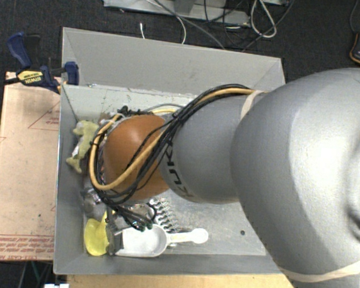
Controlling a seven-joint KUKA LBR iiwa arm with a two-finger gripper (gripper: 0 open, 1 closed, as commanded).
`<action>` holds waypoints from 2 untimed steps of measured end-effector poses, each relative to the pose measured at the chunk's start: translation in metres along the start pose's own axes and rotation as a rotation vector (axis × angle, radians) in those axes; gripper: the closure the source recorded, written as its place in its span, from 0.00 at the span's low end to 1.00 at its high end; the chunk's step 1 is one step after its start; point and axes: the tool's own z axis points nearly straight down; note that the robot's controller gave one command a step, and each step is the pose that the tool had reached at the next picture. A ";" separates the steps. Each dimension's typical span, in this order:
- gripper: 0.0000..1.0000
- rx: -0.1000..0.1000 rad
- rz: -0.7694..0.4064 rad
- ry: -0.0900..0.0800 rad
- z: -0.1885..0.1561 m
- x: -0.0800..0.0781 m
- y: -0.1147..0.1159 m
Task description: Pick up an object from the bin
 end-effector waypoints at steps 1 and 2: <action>1.00 0.000 0.001 0.000 0.000 0.000 -0.001; 1.00 0.000 0.001 0.000 0.000 0.000 -0.001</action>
Offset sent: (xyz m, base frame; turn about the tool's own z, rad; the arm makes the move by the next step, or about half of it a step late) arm 0.0000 0.0000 0.0000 0.0000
